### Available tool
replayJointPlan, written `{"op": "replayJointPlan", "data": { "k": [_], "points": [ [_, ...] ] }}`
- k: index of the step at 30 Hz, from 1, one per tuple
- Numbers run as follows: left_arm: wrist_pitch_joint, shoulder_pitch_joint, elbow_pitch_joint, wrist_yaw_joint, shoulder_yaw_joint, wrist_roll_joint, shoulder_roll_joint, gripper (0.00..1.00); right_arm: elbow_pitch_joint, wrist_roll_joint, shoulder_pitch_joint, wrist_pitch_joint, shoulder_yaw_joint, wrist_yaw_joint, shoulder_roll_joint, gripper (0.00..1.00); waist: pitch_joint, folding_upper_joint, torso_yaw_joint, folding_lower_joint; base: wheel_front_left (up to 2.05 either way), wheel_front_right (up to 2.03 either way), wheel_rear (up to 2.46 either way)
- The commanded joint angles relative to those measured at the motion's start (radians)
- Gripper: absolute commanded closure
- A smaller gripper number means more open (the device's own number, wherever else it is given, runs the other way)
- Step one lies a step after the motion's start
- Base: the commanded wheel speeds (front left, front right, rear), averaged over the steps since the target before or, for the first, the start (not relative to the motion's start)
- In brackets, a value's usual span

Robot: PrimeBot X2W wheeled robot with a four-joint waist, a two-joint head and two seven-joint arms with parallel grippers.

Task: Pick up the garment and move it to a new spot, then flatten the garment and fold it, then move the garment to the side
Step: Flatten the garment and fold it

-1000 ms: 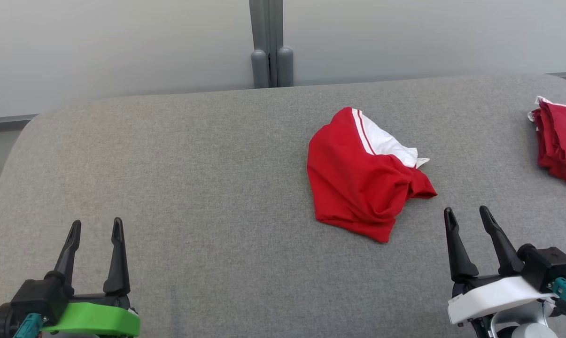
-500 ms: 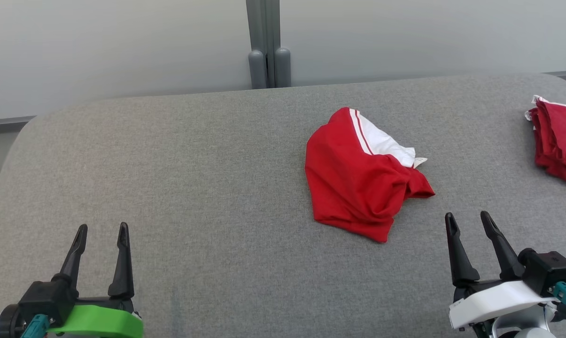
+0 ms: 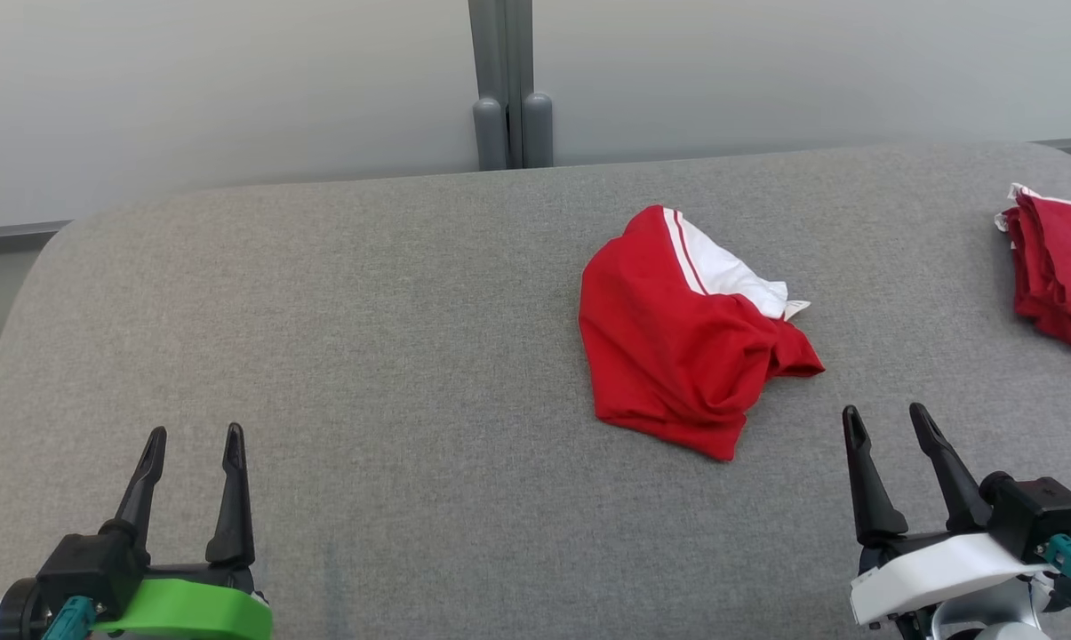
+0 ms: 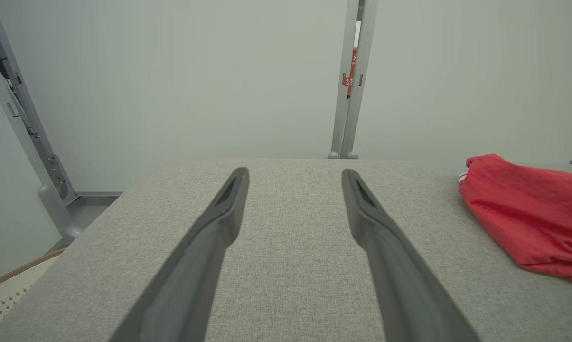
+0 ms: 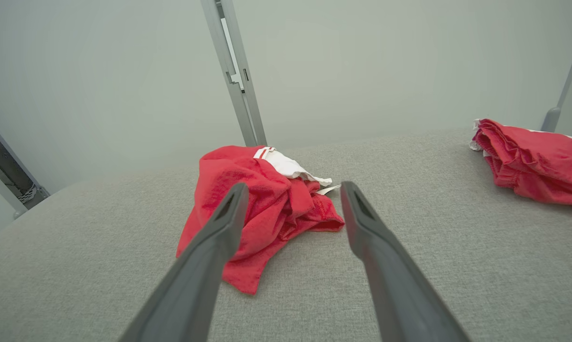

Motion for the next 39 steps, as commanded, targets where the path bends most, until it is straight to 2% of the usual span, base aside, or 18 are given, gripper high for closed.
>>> {"op": "replayJointPlan", "data": {
  "k": [1,29,39],
  "points": [
    [-0.003,0.014,0.003,-0.006,0.006,0.012,-0.002,0.00,0.003,-0.006,0.009,0.004,-0.002,-0.001,-0.004,0.00,-0.001,0.0000,0.000,0.0000,0.00,0.00,0.00],
    [-0.003,0.020,0.009,-0.026,0.032,0.035,-0.023,0.00,0.010,-0.010,0.013,0.002,-0.009,-0.001,-0.002,0.00,-0.015,0.0000,0.003,0.0000,0.00,0.00,0.00],
    [-0.003,-0.017,0.009,-0.036,0.026,0.046,-0.034,0.00,0.035,-0.023,-0.126,0.021,0.041,-0.001,-0.046,0.00,0.026,0.0000,0.020,0.0000,0.00,0.00,0.00]
  ]
}}
